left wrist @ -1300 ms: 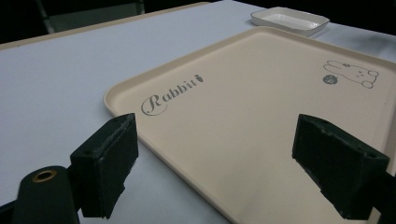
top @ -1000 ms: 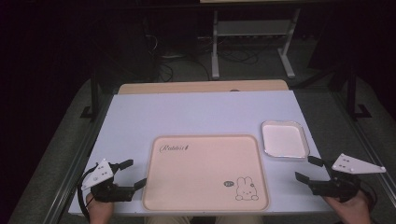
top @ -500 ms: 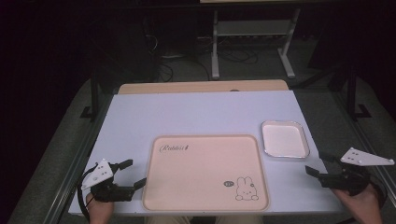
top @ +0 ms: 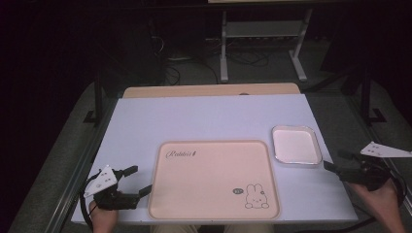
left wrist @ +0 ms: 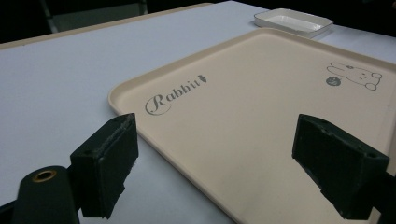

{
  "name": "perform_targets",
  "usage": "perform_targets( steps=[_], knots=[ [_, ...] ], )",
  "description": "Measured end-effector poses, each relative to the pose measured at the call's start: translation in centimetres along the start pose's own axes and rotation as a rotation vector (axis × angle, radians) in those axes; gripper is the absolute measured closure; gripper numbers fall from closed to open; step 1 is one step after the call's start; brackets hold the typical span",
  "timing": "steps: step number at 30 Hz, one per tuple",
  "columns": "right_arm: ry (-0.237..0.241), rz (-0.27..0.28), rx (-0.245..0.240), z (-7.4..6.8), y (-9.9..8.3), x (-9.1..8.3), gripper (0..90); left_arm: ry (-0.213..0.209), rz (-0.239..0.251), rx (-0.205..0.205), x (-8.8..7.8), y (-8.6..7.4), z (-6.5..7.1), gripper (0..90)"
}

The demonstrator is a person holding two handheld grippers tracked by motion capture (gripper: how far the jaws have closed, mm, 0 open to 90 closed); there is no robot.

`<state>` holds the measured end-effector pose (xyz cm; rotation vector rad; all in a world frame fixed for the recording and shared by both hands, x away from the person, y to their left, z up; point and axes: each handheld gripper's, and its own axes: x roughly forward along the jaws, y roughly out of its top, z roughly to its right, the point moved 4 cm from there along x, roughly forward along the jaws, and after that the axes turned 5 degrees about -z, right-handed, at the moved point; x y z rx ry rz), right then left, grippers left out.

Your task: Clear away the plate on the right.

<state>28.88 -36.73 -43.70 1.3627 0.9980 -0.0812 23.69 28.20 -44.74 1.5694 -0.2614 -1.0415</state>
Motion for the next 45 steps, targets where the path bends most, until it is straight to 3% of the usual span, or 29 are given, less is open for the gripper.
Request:
perform_targets(
  steps=[6,11,16,20,28,29,37,45],
  knots=[
    [0.011,0.004,0.06,1.6,0.4,0.5,27.6,0.0,0.001,-0.001,0.0,0.0,0.0,13.9],
    [-0.011,-0.018,0.109,2.5,1.2,1.2,31.9,0.0,-0.001,-0.001,0.1,0.0,-0.1,14.0],
    [-0.034,-0.052,0.128,3.2,2.0,2.3,39.8,-0.002,-0.005,0.0,0.1,0.0,-0.1,14.0],
    [-0.021,-0.072,0.155,3.7,2.4,3.2,44.0,-0.003,-0.006,-0.002,0.1,0.0,-0.1,14.0],
    [-0.051,-0.128,0.226,5.0,2.4,5.2,52.1,-0.002,-0.005,-0.004,0.1,-0.1,-0.2,14.0],
    [-0.062,-0.142,0.252,5.2,2.4,5.4,55.1,-0.003,-0.004,-0.006,0.1,-0.1,-0.2,13.9],
    [-0.049,-0.193,0.341,5.6,2.3,6.6,63.0,-0.004,-0.007,-0.005,0.1,-0.1,-0.2,14.0],
    [-0.051,-0.23,0.393,5.7,2.4,7.6,73.8,-0.003,-0.009,-0.008,0.1,-0.1,-0.3,14.0]
  ],
)
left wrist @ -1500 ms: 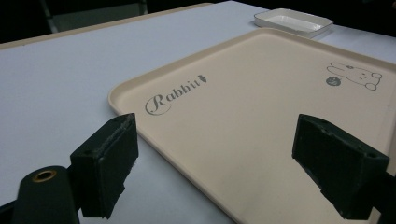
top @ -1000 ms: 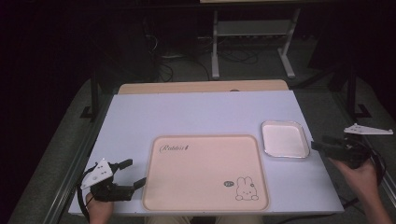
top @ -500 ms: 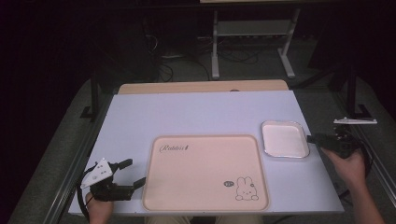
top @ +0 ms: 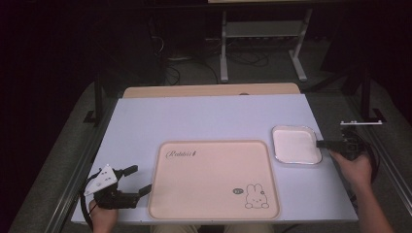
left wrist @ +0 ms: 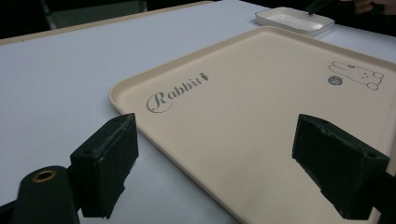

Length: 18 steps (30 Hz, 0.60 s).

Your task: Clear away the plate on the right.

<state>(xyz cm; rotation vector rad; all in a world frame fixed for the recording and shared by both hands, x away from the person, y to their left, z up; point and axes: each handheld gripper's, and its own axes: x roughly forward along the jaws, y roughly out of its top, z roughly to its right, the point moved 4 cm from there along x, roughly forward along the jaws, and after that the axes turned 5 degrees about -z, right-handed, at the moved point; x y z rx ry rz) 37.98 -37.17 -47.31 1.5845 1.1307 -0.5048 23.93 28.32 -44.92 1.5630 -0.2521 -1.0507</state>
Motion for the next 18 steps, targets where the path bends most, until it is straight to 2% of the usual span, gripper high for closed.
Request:
perform_targets(
  steps=[11,12,15,18],
  knots=[
    [-0.028,-0.048,0.049,-0.4,0.3,1.1,81.2,0.0,0.003,-0.001,-0.1,0.0,0.0,14.0],
    [-0.028,-0.043,0.077,-0.4,0.3,1.2,82.7,0.001,0.003,-0.001,-0.1,0.0,0.0,14.0],
    [-0.025,-0.038,0.105,-0.3,0.3,1.2,84.8,0.001,0.003,0.0,-0.1,0.0,0.0,13.9],
    [-0.008,-0.024,0.162,-0.3,0.3,1.1,88.4,0.002,0.003,0.001,-0.1,0.0,0.0,14.0]
  ],
)
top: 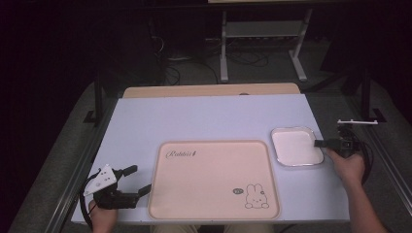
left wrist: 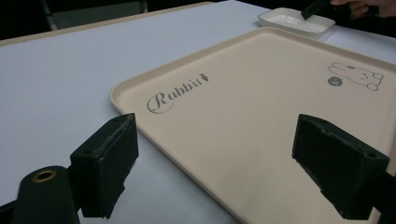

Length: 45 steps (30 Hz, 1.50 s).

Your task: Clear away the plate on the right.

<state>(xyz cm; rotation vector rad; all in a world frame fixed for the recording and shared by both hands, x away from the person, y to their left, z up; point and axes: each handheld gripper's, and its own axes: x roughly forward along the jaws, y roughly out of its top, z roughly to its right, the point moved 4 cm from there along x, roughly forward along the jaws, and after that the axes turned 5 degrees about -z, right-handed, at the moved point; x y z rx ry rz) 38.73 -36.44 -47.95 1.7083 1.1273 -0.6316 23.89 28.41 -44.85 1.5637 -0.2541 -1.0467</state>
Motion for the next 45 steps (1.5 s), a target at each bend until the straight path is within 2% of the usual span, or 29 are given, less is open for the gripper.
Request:
perform_targets(
  steps=[2,9,14,16,18,21,24,28,30,33,36,41,45],
  knots=[
    [-0.009,0.0,0.007,0.0,0.0,0.0,88.5,0.001,0.002,0.0,0.0,0.0,0.0,14.0],
    [-0.006,0.035,0.078,0.7,-0.7,-0.7,88.6,-0.001,0.005,0.002,0.0,0.1,0.0,14.0],
    [0.059,0.069,0.153,1.3,-1.5,-1.6,88.6,-0.001,0.005,0.003,0.0,0.1,0.1,14.0],
    [0.076,0.087,0.168,1.4,-1.8,-2.1,88.5,0.001,0.007,0.005,-0.1,0.1,0.1,14.0],
    [0.119,0.105,0.194,1.5,-2.2,-2.6,88.5,0.001,0.007,0.005,-0.1,0.1,0.1,14.0],
    [0.153,0.12,0.2,1.4,-2.6,-3.1,88.5,0.002,0.008,0.003,-0.2,0.1,0.2,14.0],
    [0.164,0.129,0.211,1.3,-3.1,-3.7,88.5,0.001,0.006,0.006,-0.2,0.1,0.2,13.9],
    [0.214,0.156,0.238,1.1,-3.7,-4.9,88.5,0.001,0.007,0.005,-0.2,0.1,0.3,14.0],
    [0.238,0.176,0.244,0.7,-4.3,-5.9,88.5,0.001,0.007,0.005,-0.2,0.1,0.3,14.0],
    [0.246,0.183,0.246,0.5,-4.5,-6.3,88.5,0.002,0.006,0.005,-0.2,0.1,0.3,13.9],
    [0.28,0.202,0.262,-0.3,-5.4,-7.4,88.5,0.005,0.005,0.001,-0.2,0.0,0.3,14.0],
    [0.294,0.21,0.267,-1.1,-5.8,-8.4,88.4,0.008,0.007,-0.004,-0.2,0.0,0.2,14.0],
    [0.295,0.226,0.25,-2.3,-5.5,-9.7,88.5,0.008,0.007,-0.005,-0.2,0.0,0.2,14.0]
  ],
)
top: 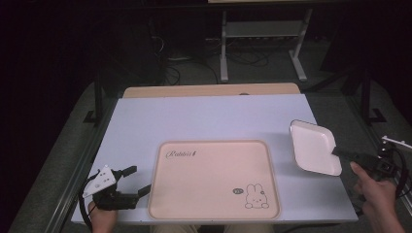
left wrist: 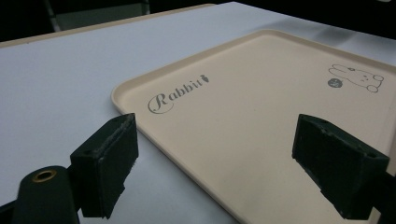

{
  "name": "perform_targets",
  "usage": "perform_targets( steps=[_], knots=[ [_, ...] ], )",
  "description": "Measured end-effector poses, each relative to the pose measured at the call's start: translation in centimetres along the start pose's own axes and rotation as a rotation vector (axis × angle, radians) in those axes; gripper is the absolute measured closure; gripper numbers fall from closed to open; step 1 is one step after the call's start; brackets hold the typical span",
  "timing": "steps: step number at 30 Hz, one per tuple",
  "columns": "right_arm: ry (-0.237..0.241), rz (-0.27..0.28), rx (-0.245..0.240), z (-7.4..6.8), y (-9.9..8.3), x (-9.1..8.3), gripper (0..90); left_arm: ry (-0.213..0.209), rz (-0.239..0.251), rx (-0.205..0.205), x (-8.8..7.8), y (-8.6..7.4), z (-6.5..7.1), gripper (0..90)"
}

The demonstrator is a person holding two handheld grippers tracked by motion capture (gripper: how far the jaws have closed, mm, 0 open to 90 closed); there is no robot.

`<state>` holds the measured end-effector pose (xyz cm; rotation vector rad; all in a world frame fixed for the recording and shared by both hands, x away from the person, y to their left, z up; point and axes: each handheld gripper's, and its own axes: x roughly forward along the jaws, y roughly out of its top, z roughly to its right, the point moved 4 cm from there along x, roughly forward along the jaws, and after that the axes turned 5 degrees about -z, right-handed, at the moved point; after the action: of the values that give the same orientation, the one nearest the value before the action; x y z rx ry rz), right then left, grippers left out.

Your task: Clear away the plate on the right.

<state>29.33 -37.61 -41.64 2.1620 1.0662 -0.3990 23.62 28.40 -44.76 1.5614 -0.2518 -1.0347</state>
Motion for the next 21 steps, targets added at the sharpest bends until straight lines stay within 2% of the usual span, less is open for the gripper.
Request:
perform_targets(
  steps=[3,14,17,21],
  knots=[
    [0.0,0.0,-0.024,-1.3,0.3,-0.5,88.5,-0.001,0.0,0.001,0.0,0.0,0.0,13.9],
    [0.018,0.012,-0.131,-8.2,2.0,-1.9,88.5,0.005,0.003,-0.007,-0.1,-0.1,-0.2,14.0],
    [0.036,0.01,-0.152,-10.1,2.0,-1.7,88.5,0.003,0.004,-0.007,0.0,0.0,-0.2,13.9],
    [0.06,-0.012,-0.171,-12.1,1.2,-0.5,88.4,0.006,0.003,-0.009,-0.1,-0.1,-0.3,14.0]
  ],
)
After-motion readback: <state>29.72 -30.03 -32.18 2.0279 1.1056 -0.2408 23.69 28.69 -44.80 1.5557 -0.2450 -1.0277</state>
